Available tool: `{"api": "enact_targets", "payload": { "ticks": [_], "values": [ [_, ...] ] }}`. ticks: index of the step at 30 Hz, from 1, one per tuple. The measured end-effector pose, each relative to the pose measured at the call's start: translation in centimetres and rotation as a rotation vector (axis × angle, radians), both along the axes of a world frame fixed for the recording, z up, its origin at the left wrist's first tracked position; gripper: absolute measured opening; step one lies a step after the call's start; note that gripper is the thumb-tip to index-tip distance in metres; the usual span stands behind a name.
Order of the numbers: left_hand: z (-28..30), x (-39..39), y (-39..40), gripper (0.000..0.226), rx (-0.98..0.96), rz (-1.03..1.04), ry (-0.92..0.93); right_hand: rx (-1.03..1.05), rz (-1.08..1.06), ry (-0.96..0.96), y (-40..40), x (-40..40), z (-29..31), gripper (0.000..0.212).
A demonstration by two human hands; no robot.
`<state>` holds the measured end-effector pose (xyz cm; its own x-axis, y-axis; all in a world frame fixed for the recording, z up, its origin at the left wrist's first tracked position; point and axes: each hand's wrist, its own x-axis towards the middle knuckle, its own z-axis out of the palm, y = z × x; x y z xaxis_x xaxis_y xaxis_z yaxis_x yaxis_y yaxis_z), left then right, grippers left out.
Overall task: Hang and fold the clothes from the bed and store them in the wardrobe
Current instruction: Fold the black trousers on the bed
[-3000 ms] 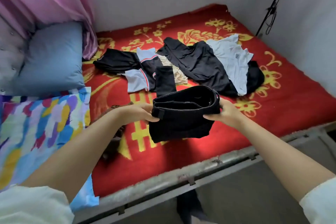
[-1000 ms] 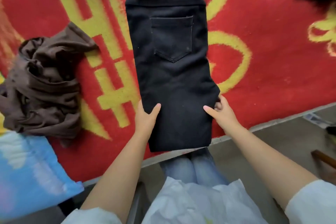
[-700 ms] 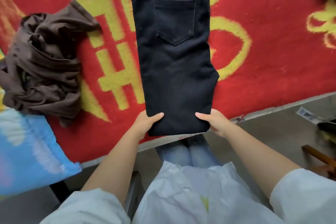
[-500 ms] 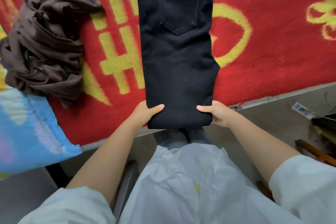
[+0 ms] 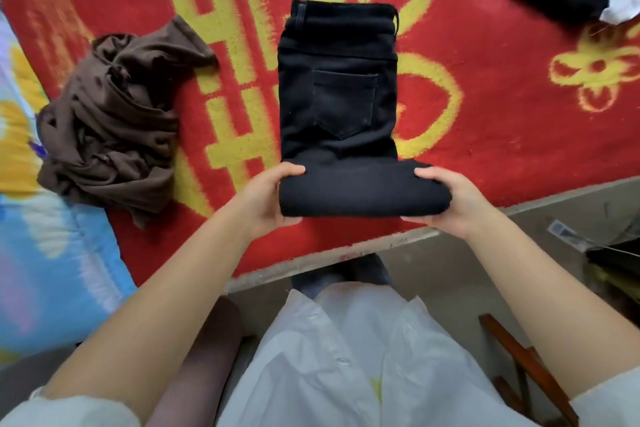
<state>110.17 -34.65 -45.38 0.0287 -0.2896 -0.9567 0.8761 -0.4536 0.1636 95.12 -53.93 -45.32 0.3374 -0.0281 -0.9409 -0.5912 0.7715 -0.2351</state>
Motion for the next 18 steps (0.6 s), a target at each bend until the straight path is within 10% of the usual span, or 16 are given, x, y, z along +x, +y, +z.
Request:
{"api": "enact_targets", "payload": {
  "ticks": [7, 13, 18],
  "values": [
    [-2.5, 10.9, -8.6, 0.061, -0.068, 0.079, -0.293, -0.297, -0.036, -0.100, -5.4, 11.9, -2.6, 0.065],
    [-8.5, 6.4, -7.6, 0.056, 0.070, -0.477, -1.251, -1.017, 0.673, -0.090, -2.4, 10.8, -7.6, 0.042],
    [-12.0, 5.2, -6.8, 0.075, 0.233, -0.335, -0.881, -1.256, 0.825, 0.019, -1.2, 10.5, -9.9, 0.050]
  ]
}}
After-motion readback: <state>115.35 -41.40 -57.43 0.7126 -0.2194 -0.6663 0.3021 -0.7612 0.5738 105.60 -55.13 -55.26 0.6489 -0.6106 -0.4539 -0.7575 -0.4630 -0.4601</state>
